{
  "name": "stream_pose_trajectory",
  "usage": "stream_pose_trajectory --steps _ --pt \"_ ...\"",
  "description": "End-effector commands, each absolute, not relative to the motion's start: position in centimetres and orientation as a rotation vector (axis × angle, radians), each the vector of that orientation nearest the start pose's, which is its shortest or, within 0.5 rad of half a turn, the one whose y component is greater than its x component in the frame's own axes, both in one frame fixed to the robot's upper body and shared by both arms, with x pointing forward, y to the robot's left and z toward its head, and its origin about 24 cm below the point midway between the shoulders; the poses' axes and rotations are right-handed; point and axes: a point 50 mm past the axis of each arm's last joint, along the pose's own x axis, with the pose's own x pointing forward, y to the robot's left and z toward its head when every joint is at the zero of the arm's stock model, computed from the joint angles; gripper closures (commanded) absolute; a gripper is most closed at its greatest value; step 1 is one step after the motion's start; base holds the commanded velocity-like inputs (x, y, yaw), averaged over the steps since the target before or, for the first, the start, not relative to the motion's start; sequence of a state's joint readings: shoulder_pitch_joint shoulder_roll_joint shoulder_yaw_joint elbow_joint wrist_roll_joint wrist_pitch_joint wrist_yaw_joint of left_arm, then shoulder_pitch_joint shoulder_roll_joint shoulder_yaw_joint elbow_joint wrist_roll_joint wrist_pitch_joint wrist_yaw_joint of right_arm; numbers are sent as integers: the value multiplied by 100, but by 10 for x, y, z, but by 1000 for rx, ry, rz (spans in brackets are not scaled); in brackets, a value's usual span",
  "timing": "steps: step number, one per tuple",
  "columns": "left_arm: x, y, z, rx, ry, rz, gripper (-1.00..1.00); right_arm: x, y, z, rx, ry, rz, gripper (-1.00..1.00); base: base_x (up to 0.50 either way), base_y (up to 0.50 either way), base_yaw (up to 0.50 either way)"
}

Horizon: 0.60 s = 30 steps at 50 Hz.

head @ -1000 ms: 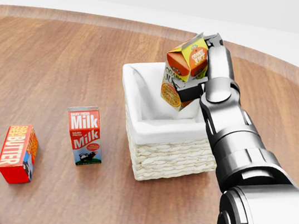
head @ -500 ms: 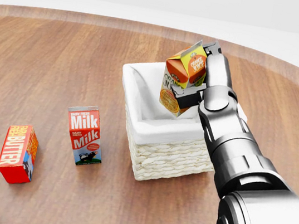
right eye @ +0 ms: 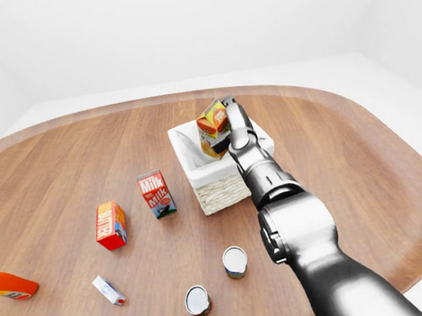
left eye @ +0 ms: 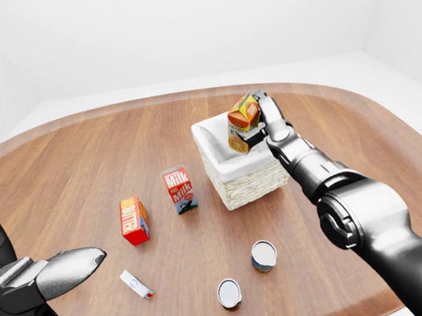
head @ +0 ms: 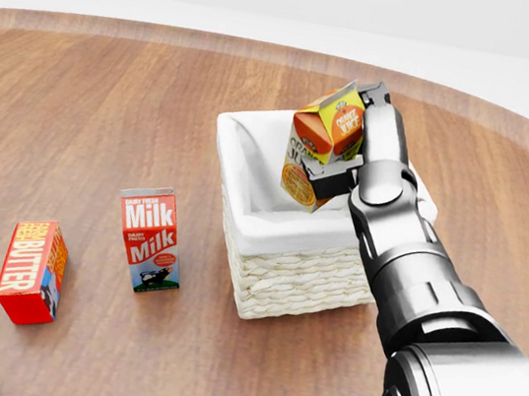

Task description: Pick up the orange juice, and put it in the basket.

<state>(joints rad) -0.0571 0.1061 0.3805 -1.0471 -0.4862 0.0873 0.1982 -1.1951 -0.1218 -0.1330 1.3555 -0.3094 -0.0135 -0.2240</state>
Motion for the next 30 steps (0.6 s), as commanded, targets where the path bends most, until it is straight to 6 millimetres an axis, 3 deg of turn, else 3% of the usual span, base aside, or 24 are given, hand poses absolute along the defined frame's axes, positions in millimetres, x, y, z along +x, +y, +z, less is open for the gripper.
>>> stream_pose_trajectory --steps 1,30 --pt "143 206 257 -256 -1036 183 -100 421 -128 145 -401 71 -146 100 0 0 0" --pt "145 207 255 -248 -1024 185 -100 418 -129 134 -409 87 -147 100 0 0 0"
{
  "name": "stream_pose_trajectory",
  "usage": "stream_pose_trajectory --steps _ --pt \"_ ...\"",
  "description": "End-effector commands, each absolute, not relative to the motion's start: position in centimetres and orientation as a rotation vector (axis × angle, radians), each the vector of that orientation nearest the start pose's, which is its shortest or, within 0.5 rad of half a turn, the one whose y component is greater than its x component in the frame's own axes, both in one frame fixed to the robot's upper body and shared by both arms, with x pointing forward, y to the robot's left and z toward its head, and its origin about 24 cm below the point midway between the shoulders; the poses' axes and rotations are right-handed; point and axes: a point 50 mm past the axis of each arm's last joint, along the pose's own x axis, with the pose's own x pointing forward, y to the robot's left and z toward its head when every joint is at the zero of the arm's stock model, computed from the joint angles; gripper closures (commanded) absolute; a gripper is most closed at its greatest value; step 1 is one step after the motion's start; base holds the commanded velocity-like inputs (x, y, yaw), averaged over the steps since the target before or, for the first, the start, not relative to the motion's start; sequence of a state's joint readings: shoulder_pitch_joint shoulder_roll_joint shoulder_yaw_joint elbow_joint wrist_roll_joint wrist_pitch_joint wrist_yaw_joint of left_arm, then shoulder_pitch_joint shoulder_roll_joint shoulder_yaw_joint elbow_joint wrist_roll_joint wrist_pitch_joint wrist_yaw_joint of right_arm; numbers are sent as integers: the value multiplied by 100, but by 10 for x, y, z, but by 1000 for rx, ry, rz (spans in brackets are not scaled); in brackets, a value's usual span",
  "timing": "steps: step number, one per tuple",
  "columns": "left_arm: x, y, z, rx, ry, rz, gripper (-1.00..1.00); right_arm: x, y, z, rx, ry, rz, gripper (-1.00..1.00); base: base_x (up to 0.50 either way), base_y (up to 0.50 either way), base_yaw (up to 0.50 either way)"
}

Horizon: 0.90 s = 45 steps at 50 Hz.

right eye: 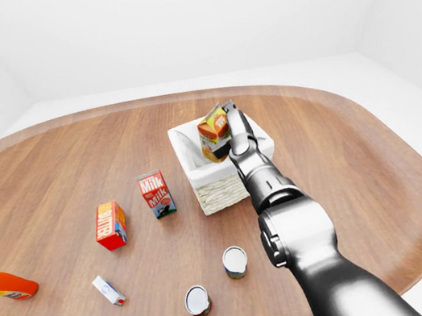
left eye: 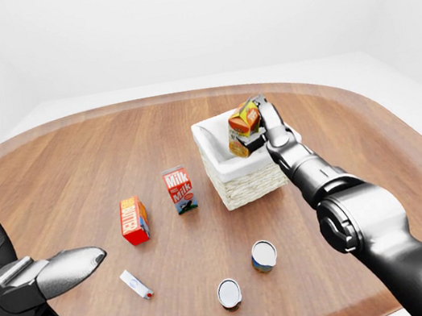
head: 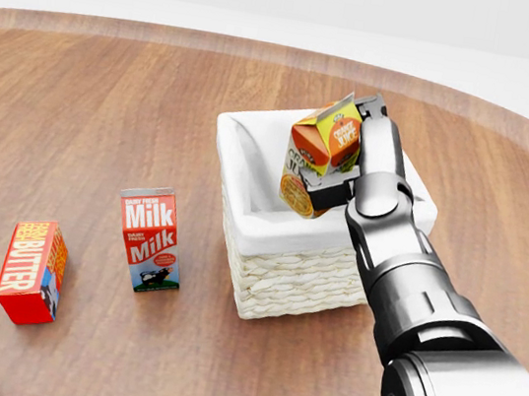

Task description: Pick up the orange juice, and put it in the basket.

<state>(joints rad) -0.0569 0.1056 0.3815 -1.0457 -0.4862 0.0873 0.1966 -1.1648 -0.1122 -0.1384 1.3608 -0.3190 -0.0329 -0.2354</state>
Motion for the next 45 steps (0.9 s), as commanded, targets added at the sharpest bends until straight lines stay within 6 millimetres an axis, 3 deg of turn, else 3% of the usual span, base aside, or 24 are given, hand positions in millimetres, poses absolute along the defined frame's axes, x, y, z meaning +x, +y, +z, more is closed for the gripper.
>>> stream_pose_trajectory --steps 1,15,17,19,21,22,23,45 --pt "146 207 254 -246 -1019 185 -100 418 -129 134 -409 87 -147 100 0 0 0" --pt "142 207 256 -259 -1034 184 -100 418 -128 134 -411 86 -142 100 0 0 0" --pt "142 207 256 -268 -1031 183 -100 418 -128 134 -410 86 -141 77 0 0 0" --pt "142 208 256 -275 -1029 183 -100 418 -127 134 -409 86 -140 22 0 0 0" --pt "142 208 256 -281 -1027 182 -100 418 -127 134 -409 88 -137 -46 0 0 0" --pt "142 208 256 -284 -1026 182 -100 418 -127 134 -409 87 -137 -62 0 0 0" --pt "142 208 256 -287 -1025 182 -100 418 -127 134 -409 87 -137 -100 0 0 0" --pt "142 209 257 -294 -1027 183 -100 418 -126 134 -412 84 -133 -100 0 0 0"
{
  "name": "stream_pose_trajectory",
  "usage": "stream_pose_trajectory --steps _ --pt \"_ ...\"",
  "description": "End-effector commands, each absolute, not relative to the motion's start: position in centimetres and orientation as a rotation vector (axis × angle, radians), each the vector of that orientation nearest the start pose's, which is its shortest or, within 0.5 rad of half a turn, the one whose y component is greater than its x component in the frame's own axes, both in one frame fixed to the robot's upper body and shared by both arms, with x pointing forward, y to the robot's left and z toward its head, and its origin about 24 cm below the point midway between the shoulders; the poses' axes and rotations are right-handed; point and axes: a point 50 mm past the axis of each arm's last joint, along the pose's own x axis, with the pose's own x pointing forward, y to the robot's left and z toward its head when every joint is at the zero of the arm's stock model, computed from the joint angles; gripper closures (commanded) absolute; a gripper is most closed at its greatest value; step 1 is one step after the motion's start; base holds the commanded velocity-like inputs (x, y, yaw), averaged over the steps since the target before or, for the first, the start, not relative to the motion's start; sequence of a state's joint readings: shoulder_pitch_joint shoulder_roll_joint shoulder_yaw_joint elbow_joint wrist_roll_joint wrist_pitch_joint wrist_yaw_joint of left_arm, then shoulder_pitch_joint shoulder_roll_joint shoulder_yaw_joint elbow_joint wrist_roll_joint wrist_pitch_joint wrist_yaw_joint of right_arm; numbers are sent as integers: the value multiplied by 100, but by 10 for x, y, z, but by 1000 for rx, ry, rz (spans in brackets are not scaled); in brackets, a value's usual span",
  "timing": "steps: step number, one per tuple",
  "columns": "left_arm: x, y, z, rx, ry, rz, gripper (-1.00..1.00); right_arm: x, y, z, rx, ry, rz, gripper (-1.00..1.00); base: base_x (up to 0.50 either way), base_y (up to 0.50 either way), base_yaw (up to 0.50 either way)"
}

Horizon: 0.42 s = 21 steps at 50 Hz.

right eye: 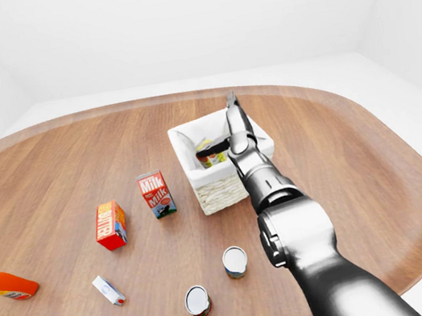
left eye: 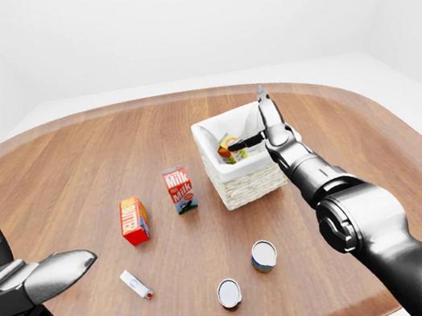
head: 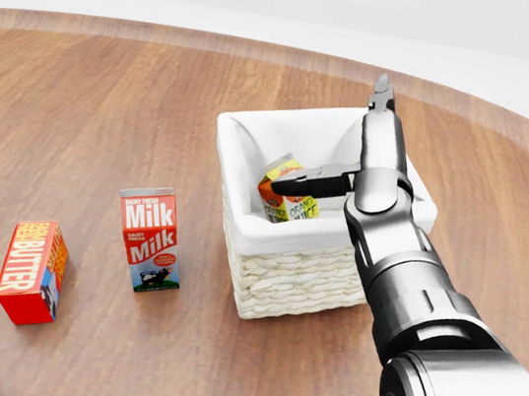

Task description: Pick up the orange juice, and put it in the basket.

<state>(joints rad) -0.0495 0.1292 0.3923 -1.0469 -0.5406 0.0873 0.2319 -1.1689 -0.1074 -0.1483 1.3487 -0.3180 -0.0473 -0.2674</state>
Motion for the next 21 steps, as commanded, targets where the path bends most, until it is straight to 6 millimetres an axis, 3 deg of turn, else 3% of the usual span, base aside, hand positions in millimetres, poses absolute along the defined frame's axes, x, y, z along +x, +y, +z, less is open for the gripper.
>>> stream_pose_trajectory --steps 1,21 --pt "142 209 257 -293 -1027 183 -100 418 -126 134 -412 84 -133 -100 0 0 0" --pt "142 209 257 -300 -1024 182 -100 420 -126 139 -416 76 -131 -100 0 0 0"
